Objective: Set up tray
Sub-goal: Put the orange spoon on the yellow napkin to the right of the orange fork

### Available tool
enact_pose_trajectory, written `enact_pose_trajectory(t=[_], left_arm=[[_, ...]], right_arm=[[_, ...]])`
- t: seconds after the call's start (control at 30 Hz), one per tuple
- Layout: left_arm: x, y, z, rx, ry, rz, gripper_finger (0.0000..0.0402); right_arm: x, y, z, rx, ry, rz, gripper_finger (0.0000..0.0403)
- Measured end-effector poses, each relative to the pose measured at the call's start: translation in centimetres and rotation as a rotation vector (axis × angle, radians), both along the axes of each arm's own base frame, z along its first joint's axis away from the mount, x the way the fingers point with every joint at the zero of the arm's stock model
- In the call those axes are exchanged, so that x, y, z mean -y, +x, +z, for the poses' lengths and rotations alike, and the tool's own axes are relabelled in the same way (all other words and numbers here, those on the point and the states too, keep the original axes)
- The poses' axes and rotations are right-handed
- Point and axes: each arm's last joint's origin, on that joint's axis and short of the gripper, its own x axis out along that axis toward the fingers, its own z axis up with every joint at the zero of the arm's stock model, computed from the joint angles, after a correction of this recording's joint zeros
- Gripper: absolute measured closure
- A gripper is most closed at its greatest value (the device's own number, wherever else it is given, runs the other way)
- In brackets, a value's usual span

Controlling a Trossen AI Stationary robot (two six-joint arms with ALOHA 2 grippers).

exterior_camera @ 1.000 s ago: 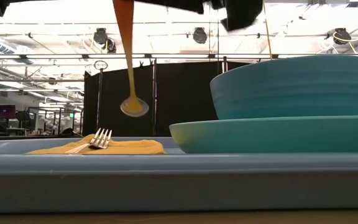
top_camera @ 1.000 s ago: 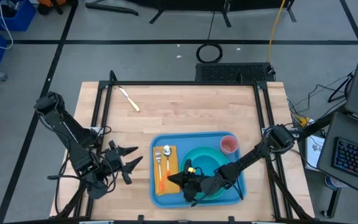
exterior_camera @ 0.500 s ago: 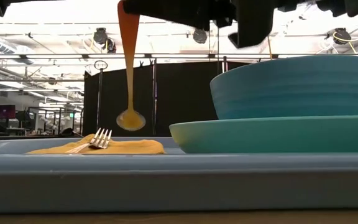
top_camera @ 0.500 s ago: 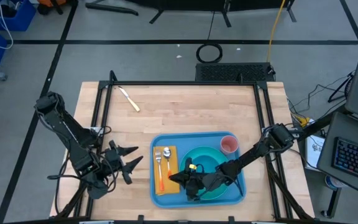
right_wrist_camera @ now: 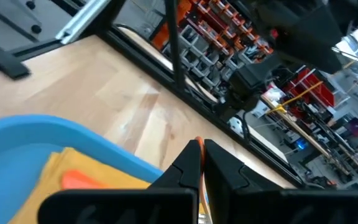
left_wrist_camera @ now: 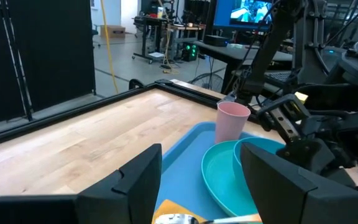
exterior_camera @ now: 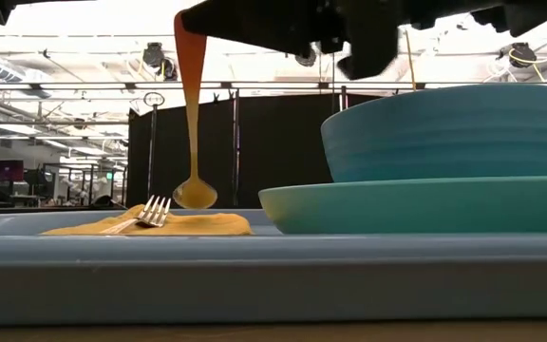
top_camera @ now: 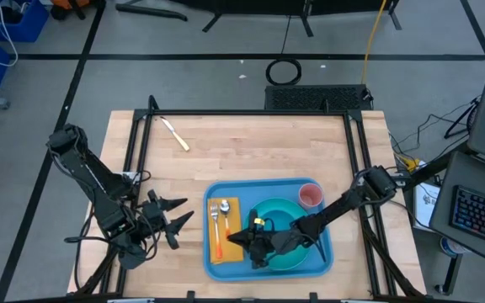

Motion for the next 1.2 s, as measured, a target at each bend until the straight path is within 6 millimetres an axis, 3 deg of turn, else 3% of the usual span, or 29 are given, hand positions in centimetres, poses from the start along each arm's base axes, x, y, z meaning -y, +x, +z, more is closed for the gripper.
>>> enact_pose_trajectory(t=[0.2, 0.6, 0.97, 1.2], left_arm=[[0.0, 0.0, 0.0, 0.0, -0.001, 0.0, 0.0179], [0.0, 0.0, 0.0, -0.008, -0.009, -0.012, 0.0179], [0.0, 0.0, 0.0, -0.011, -0.013, -0.017, 0.0179], [0.0, 0.0, 0.0, -0.01, -0.016, -0.017, 0.0179]], right_arm=[[0.9, 0.5, -0.1, -0.008, 0.021, -0.028, 0.0403], [0.4, 1.8, -3.0, -0.019, -0.054, -0.013, 0.0403], [-0.1, 1.9, -3.3, -0.051, -0.054, 0.006, 0.0403], [0.0, 1.9, -3.8, -0.098, 0.034, 0.022, 0.0403]])
